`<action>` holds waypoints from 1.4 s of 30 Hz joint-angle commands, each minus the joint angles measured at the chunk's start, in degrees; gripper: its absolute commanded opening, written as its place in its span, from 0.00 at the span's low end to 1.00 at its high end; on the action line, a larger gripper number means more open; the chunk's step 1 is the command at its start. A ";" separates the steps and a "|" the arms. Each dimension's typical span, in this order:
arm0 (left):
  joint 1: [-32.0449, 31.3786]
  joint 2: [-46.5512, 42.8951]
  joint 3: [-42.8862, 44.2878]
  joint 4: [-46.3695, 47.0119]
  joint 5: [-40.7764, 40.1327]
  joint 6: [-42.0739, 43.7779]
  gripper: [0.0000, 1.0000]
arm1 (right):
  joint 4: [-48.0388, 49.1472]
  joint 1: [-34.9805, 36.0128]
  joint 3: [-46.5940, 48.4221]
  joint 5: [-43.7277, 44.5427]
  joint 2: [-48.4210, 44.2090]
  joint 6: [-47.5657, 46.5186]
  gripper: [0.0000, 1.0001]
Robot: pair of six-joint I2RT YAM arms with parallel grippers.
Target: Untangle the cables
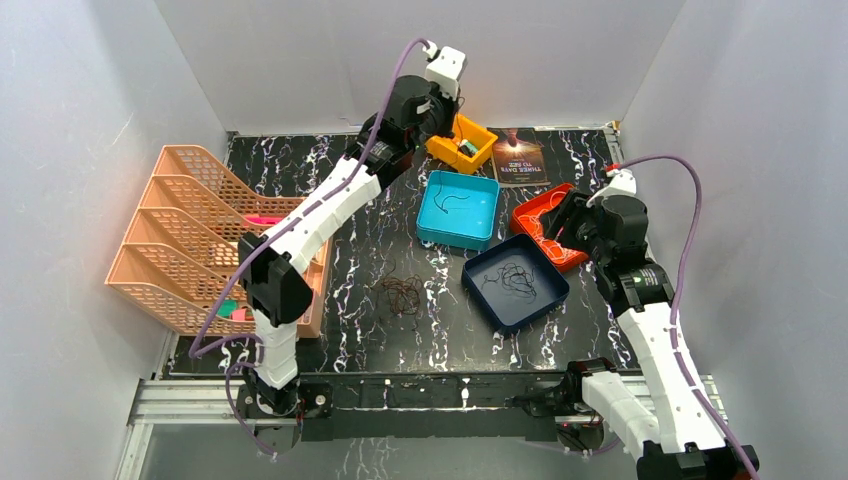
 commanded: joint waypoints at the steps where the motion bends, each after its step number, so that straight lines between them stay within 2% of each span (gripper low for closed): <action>1: 0.48 1.28 -1.48 1.54 1.07 -1.52 0.00 | 1.49 -0.03 -0.61 -1.36 -1.09 0.51 0.61; 21: 1.96 11.96 -6.71 3.95 6.76 -6.78 0.00 | 2.35 -0.04 -2.93 -3.34 -2.19 1.77 0.62; 26: 1.96 15.19 -6.88 1.81 9.97 -7.40 0.00 | 2.37 -0.03 -3.27 -3.63 -2.26 1.70 0.62; 36: 1.96 19.93 -7.10 -1.06 11.43 -8.63 0.00 | 2.89 -0.03 -3.68 -4.73 -1.79 1.78 0.62; 42: 1.95 20.19 -6.08 -2.43 11.82 -8.79 0.21 | 3.05 -0.05 -3.81 -5.35 -1.69 1.96 0.62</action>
